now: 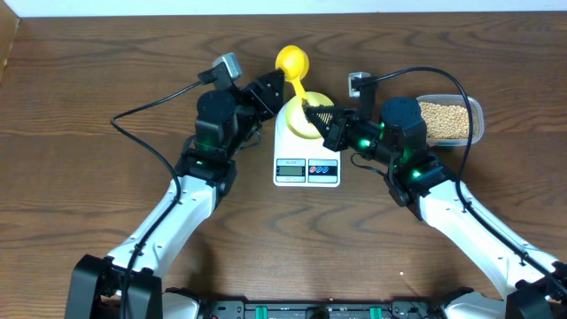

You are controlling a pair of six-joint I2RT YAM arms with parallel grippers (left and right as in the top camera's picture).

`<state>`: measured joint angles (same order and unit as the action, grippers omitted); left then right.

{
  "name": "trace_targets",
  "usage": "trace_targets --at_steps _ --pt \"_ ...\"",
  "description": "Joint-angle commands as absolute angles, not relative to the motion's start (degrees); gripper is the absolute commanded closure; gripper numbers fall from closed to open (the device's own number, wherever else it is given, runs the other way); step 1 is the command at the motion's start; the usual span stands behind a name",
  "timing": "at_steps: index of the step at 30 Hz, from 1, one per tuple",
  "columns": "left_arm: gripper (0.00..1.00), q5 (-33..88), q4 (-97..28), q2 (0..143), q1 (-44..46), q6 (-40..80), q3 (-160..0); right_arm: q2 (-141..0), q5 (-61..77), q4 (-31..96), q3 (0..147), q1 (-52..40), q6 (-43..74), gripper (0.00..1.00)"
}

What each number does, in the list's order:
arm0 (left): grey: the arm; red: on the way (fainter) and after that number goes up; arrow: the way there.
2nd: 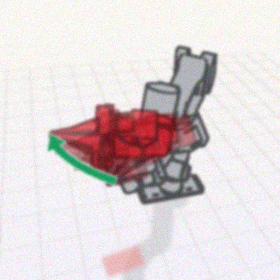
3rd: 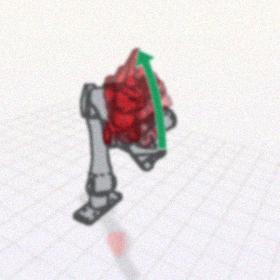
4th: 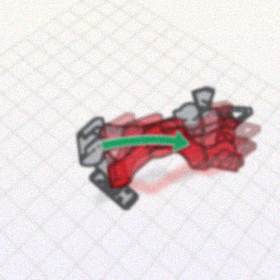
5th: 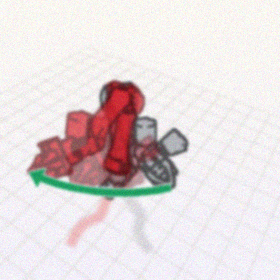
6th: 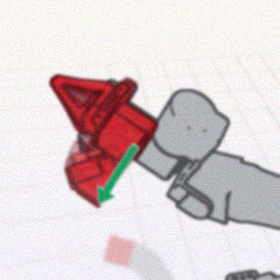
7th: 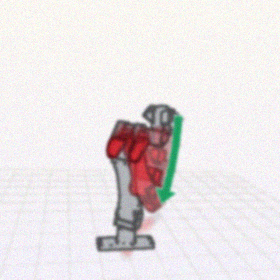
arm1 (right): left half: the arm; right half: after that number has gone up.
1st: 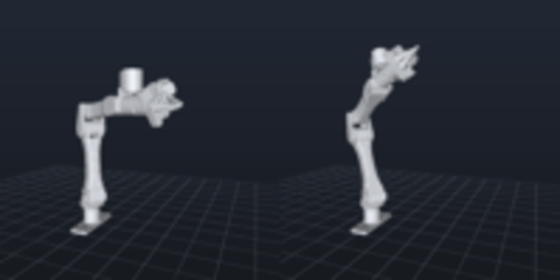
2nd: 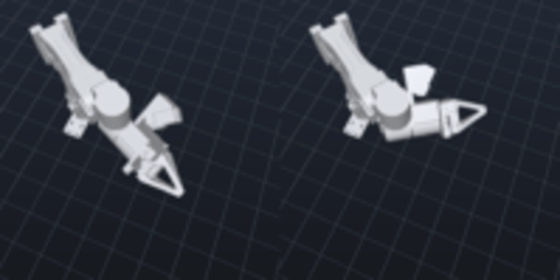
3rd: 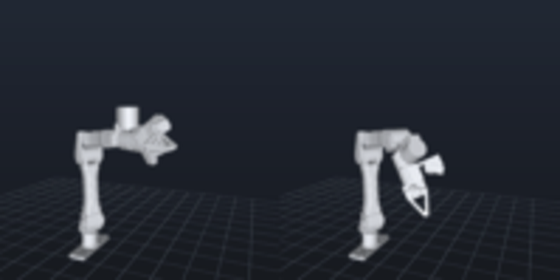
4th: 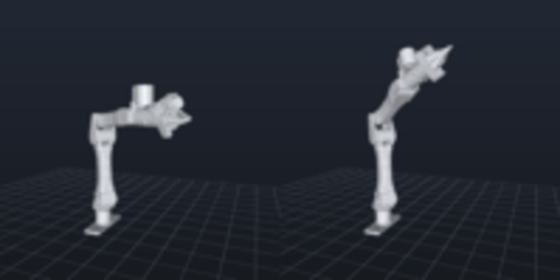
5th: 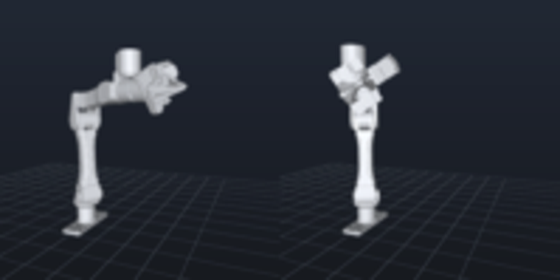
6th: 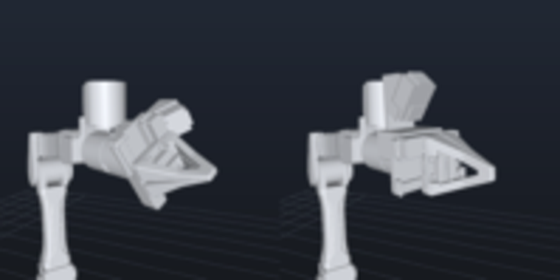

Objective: Scoop item into bowl and weigh 50g on scale
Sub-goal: 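Grasp the scoop handle with the right gripper beside the left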

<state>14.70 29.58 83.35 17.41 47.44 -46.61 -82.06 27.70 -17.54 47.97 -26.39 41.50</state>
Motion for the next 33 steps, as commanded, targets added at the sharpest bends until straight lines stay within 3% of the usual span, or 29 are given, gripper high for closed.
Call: trace_targets --at_steps 1,13,33 --pt "0.56 22.02 29.41 82.59 15.73 45.69 -46.74 -80.99 30.61 -16.25 48.86 -25.91 36.86 0.99" --pt "0.60 29.61 22.74 82.54 11.16 45.87 -46.74 -79.26 33.19 -12.51 48.86 -25.91 27.53 0.98" --pt "0.61 34.11 23.18 82.54 11.16 45.91 -46.74 -78.63 38.02 -7.25 48.86 -25.98 25.61 0.98"
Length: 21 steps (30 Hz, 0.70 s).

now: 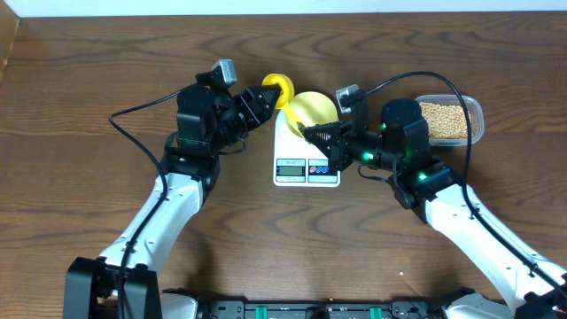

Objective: Scoop item into bowl and weigh 50g on scale
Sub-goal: 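Grasp the scoop handle with the right gripper beside the left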

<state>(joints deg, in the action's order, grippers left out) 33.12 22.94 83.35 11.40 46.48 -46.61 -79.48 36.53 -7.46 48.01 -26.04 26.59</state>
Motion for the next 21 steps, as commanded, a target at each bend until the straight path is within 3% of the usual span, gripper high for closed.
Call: trace_targets --at_steps 1,14,21 --pt "0.61 34.11 23.16 82.54 11.16 45.91 -46.74 -78.63 38.02 -7.16 48.86 -25.98 25.56 0.99" --pt "0.78 34.11 22.94 82.54 11.16 45.91 -46.74 -78.63 35.92 -6.98 48.86 -25.91 21.89 0.98" --pt "0.79 34.09 22.96 82.54 11.16 45.91 -46.74 -78.59 34.37 -6.85 48.86 -25.91 19.42 0.98"
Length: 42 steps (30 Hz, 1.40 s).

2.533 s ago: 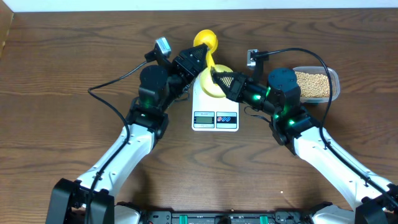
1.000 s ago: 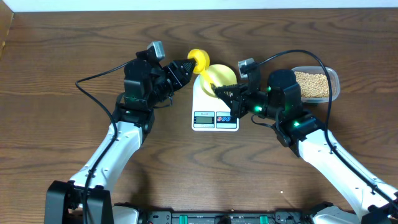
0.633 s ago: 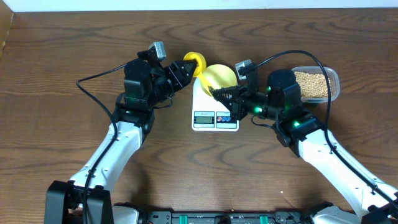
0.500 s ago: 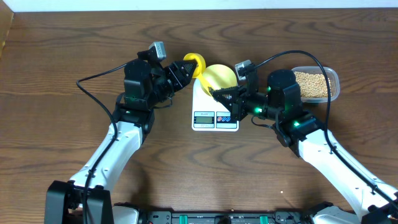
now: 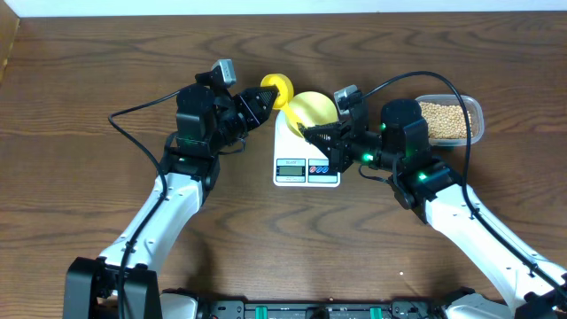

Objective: Scoop item into bowl and weigh 50g on scale
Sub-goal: 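Grasp the scoop handle with the right gripper beside the left, then open the left gripper, releasing the scoop to the right gripper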

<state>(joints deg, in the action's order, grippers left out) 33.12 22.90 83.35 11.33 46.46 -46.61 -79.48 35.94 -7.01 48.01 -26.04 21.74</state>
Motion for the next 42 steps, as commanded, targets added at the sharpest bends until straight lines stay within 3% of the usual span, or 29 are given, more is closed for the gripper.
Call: trace_targets --at_steps 1,11,15,18,21,24,36,42 --pt "0.79 34.09 22.96 82.54 11.16 45.91 -46.74 -78.59 34.17 -6.85 48.86 -25.91 19.40 0.98" --pt "0.92 34.06 22.98 82.54 11.16 45.91 -46.74 -78.52 34.00 -7.07 48.86 -25.93 17.91 0.98" --pt "0.93 34.06 23.00 82.54 11.16 45.91 -46.74 -78.52 34.00 -7.05 48.86 -25.91 17.91 0.97" --pt "0.92 34.06 23.57 82.54 11.16 46.68 -46.74 -78.52 34.00 -7.09 48.86 -25.91 18.09 0.80" --pt "0.92 34.09 26.24 82.54 11.16 50.17 -46.74 -78.52 34.02 -8.23 48.86 -25.89 21.28 0.40" --pt "0.93 34.11 28.47 82.54 11.16 52.95 -46.74 -78.52 34.92 -10.76 48.86 -25.91 24.86 0.29" --pt "0.93 34.11 28.82 82.54 11.33 69.91 -46.74 -78.52 36.16 -18.17 48.86 -25.91 36.86 0.35" --pt "0.93 33.89 28.82 82.56 11.92 75.66 -46.74 -78.52 31.79 -20.64 48.86 -25.91 42.26 0.49"
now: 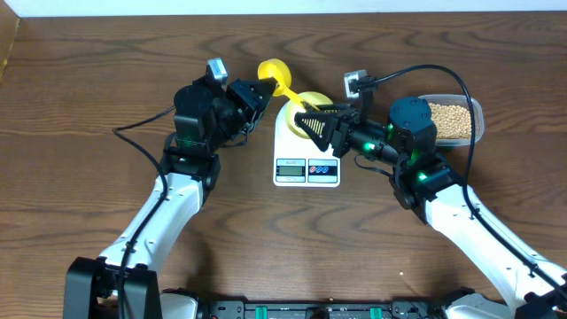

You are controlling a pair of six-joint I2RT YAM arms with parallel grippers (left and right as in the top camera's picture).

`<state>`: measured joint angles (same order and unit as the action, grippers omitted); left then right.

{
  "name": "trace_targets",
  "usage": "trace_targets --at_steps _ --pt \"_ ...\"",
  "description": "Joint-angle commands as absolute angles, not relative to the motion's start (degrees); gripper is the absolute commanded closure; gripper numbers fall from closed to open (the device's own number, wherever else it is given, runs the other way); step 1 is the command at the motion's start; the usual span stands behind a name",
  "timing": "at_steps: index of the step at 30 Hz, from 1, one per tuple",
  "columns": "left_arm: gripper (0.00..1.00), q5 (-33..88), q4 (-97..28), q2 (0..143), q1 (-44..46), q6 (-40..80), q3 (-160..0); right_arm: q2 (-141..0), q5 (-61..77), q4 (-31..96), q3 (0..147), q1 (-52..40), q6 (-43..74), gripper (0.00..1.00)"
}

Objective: Scoop item into bowl and weigh 50g on scale
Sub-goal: 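Open the left gripper, releasing the scoop to the right gripper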

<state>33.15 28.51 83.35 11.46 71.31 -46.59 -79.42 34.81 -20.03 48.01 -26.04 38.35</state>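
A white scale (306, 158) lies at the table's middle with a yellow bowl (315, 99) on its platform. A yellow scoop (273, 71) is raised over the scale's back left corner, head up and left. Its handle slants down and right to my right gripper (312, 117), which is shut on the handle's end above the bowl. My left gripper (254, 94) hovers just left of the scoop's handle. Whether its fingers touch the scoop or stand apart is unclear. The bowl's contents are hidden.
A clear tub of tan pellets (454, 120) stands at the back right, behind the right arm. Black cables loop from both wrists over the table. The scale's display (291, 168) and buttons face the front edge.
The scoop's head has risen from beside the bowl's left rim to a spot farther back. My right gripper now covers part of the bowl. The left gripper has turned and drawn back slightly.
First the scoop stood raised behind the bowl, handle in my right gripper, left gripper close by. Then the scoop's head lay low at the bowl's left rim, against the left gripper's tips, and stayed there. Now it is lifted again, farther left.
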Motion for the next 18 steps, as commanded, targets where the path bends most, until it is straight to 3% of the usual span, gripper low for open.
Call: trace_targets --at_steps 1,5,18 --pt "0.92 33.87 28.82 82.56 11.97 75.72 -46.74 -78.52 31.55 -20.86 48.86 -25.91 42.48 0.50" --pt "0.93 33.89 28.73 82.56 11.97 75.50 -46.74 -78.52 31.64 -23.64 48.86 -25.91 42.83 0.55" --pt "0.93 33.89 28.38 82.59 14.59 75.53 -46.74 -78.54 30.96 -23.38 48.86 -25.93 42.57 0.55"
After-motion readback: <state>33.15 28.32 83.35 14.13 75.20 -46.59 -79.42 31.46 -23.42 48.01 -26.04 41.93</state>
